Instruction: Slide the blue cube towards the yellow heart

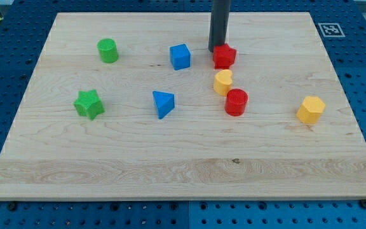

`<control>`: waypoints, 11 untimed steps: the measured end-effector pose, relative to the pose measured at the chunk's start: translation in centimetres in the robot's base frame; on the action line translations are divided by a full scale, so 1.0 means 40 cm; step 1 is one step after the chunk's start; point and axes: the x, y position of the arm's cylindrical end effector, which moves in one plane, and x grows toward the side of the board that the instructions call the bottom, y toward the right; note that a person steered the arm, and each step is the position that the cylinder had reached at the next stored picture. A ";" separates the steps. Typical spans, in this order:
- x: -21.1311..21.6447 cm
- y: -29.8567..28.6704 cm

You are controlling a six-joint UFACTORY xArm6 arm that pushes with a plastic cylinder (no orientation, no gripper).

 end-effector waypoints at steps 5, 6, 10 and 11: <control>-0.052 -0.191; 0.059 -0.202; 0.137 -0.375; 0.158 -0.296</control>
